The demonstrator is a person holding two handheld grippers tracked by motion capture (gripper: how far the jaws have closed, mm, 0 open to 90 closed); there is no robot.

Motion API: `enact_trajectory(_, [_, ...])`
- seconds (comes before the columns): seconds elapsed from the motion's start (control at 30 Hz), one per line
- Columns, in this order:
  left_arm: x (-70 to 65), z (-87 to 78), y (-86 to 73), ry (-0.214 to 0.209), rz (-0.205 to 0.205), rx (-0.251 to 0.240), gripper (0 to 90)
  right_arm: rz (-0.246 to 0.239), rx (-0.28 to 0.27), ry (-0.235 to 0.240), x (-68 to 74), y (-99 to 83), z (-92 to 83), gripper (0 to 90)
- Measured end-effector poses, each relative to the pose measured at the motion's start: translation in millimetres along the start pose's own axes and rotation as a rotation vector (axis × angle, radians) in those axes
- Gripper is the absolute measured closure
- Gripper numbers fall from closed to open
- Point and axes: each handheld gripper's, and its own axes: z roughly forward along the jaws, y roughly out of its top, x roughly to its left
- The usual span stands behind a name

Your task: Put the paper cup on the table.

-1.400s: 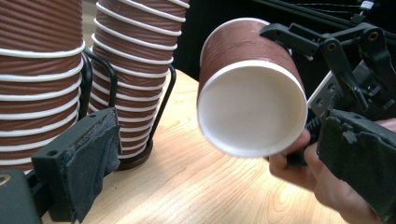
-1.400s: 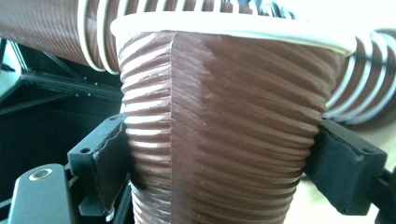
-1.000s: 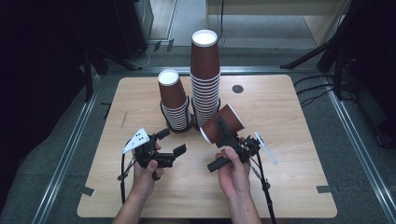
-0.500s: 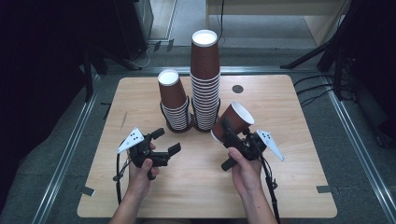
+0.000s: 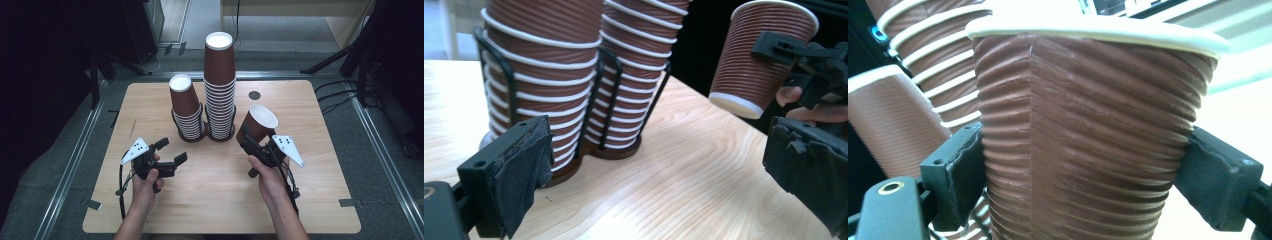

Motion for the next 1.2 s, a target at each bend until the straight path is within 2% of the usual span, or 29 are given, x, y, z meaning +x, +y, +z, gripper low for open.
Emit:
enact_trajectory(0.17, [7.6, -5.7, -3.2, 0.038, 0.006, 0.012, 0.3, -0.038, 0.0, -0.024, -8.0, 2.3, 3.7, 14.5])
enact_trajectory(0.27, [12.5, -10.8, -5.4, 0.075, 0.019, 0.014, 0.3, -0.094, -0.014, -0.048, -13.5, 3.5, 5.6, 14.8])
enact_trajectory(0.53, [28.7, -26.4, -13.5, 0.164, 0.034, 0.034, 0.3, -0.18, -0.044, -0.054, -21.2, 5.4, 8.6, 15.3])
enact_trajectory(0.6, [33.3, -31.0, -16.6, 0.185, 0.029, 0.034, 0.3, -0.175, -0.039, -0.059, -24.3, 5.2, 10.2, 15.3])
enact_trajectory(0.63, [36.4, -34.1, -18.3, 0.196, 0.027, 0.034, 0.0, -0.191, -0.026, -0.092, -28.7, 4.2, 12.6, 15.2])
enact_trajectory(0.7, [40.5, -38.0, -20.4, 0.203, 0.019, 0.034, 0.0, -0.187, -0.018, -0.102, -30.3, 3.8, 13.4, 15.2])
enact_trajectory(0.77, [43.8, -42.8, -22.0, 0.205, 0.013, 0.041, 0.0, -0.187, -0.022, -0.093, -35.1, 3.1, 14.7, 15.2])
enact_trajectory(0.93, [48.4, -52.3, -28.5, 0.22, 0.026, 0.059, 0.0, -0.238, -0.041, -0.095, -41.7, -0.4, 16.4, 15.3])
enact_trajectory(1.03, [51.4, -56.9, -31.6, 0.231, 0.019, 0.06, 0.0, -0.239, -0.034, -0.094, -46.5, -2.1, 18.5, 15.2])
enact_trajectory(1.2, [58.5, -65.4, -35.9, 0.256, 0.003, 0.062, 0.0, -0.209, -0.018, -0.091, -55.0, -4.2, 22.5, 15.2])
